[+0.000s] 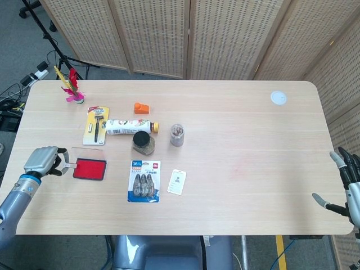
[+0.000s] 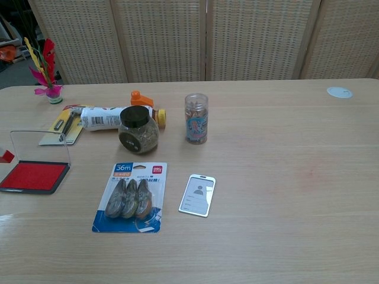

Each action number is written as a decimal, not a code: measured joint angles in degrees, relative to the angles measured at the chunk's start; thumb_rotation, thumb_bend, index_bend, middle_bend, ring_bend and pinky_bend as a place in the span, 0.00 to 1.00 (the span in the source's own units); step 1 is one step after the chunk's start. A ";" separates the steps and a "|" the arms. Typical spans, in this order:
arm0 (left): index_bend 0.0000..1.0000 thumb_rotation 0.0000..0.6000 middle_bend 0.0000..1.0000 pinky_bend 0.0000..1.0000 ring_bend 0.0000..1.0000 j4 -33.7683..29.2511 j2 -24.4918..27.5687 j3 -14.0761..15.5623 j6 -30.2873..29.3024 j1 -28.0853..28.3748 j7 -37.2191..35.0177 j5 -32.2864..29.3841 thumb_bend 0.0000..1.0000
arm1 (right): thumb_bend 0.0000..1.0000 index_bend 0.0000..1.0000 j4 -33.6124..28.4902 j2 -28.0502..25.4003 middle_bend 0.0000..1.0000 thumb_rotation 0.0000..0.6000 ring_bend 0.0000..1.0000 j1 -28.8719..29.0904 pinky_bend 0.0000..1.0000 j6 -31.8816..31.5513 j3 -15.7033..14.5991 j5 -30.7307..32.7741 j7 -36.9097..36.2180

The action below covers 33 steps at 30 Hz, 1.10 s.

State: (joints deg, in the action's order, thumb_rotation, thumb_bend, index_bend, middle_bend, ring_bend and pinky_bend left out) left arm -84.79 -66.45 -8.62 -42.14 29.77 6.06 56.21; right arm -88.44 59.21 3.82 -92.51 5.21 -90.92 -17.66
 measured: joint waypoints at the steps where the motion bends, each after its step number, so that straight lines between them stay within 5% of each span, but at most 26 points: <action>1: 0.61 1.00 1.00 0.94 0.98 0.14 -0.28 0.19 0.59 0.70 0.79 -1.75 0.41 | 0.00 0.00 0.05 -0.02 0.00 1.00 0.00 0.02 0.00 0.07 0.04 0.08 -0.11; 10: 0.61 1.00 1.00 0.94 0.98 2.38 -2.49 1.87 4.42 4.80 3.51 -9.48 0.41 | 0.00 0.00 0.29 -0.16 0.00 1.00 0.00 0.11 0.00 0.36 0.21 0.47 -0.75; 33: 0.62 1.00 1.00 0.94 0.98 7.00 -7.67 5.01 4.84 8.83 6.19 -15.18 0.41 | 0.00 0.00 0.37 -0.18 0.00 1.00 0.00 0.07 0.00 0.48 0.32 0.72 -1.15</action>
State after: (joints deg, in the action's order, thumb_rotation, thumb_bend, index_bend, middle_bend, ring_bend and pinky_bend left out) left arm -77.79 -74.12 -3.61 -37.30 38.60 12.25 41.03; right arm -88.06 59.03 3.89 -92.02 5.53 -90.20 -18.81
